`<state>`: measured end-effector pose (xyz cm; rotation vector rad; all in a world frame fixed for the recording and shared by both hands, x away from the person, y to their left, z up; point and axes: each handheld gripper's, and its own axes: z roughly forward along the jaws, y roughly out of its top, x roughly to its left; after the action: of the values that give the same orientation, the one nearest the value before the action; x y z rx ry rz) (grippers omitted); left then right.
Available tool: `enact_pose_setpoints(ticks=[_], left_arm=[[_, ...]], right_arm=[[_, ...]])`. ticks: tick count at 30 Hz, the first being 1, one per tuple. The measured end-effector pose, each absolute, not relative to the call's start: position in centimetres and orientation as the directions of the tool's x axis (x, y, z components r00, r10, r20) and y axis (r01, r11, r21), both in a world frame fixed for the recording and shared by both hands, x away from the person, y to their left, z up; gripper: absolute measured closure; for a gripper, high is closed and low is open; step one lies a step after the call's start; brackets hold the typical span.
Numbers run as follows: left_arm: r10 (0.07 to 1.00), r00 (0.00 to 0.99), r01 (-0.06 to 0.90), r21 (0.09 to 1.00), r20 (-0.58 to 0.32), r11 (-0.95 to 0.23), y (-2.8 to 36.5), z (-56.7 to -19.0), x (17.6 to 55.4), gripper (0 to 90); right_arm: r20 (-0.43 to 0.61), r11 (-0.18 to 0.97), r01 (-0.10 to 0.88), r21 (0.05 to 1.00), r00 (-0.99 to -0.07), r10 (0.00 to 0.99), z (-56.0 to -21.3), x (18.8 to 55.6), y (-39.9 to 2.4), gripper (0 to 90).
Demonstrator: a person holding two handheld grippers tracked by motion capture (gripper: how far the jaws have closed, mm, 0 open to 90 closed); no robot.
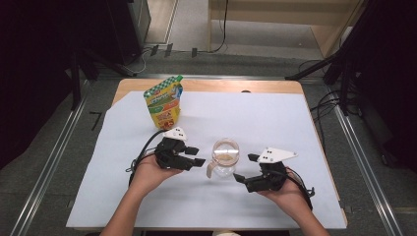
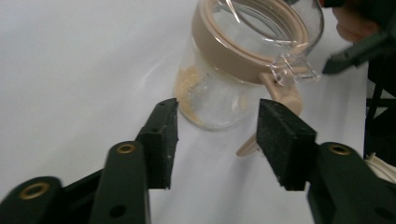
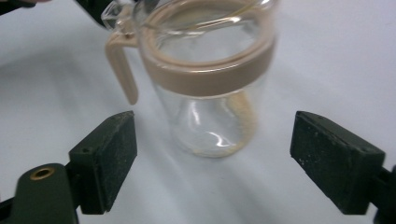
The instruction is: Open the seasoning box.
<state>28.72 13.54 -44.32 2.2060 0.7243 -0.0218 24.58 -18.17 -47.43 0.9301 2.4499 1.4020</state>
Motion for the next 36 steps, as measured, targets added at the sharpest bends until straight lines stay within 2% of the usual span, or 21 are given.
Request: enact_pose_setpoints(ticks=[1, 6, 9, 13, 16, 25, 36], left_arm=[[0.482, 0.84, 0.504, 0.689, -0.249, -0.521, 13.3, -44.4, 28.5, 55.1], [0.508, 0.815, 0.545, 0.671, -0.28, -0.503, 12.8, -45.0, 28.7, 71.8], [0.51, 0.814, 0.546, 0.667, -0.279, -0.507, 12.4, -45.2, 28.6, 83.9], [0.497, 0.824, 0.533, 0.669, -0.272, -0.518, 11.8, -45.3, 28.5, 89.9], [0.487, 0.833, 0.52, 0.671, -0.262, -0.528, 11.6, -45.3, 28.4, 90.0], [0.462, 0.846, 0.505, 0.678, -0.266, -0.534, 11.3, -45.4, 28.1, 90.0], [0.424, 0.862, 0.487, 0.682, -0.277, -0.546, 10.2, -45.5, 27.4, 90.0]], right_arm=[[0.156, 0.359, 0.429, 0.829, -0.794, 0.588, -47.3, 24.6, -18.5, 33.2], [0.174, 0.335, 0.441, 0.833, -0.782, 0.598, -47.1, 25.1, -19.2, 46.5], [0.203, 0.321, 0.461, 0.827, -0.777, 0.596, -47.2, 25.5, -19.5, 61.8], [0.207, 0.319, 0.468, 0.824, -0.773, 0.6, -47.2, 25.4, -19.5, 80.8], [0.194, 0.341, 0.457, 0.821, -0.787, 0.586, -47.1, 25.0, -19.0, 89.9], [0.198, 0.386, 0.44, 0.811, -0.827, 0.525, -47.4, 24.7, -17.4, 90.0], [0.197, 0.382, 0.434, 0.816, -0.829, 0.523, -47.5, 24.9, -16.9, 90.0]])
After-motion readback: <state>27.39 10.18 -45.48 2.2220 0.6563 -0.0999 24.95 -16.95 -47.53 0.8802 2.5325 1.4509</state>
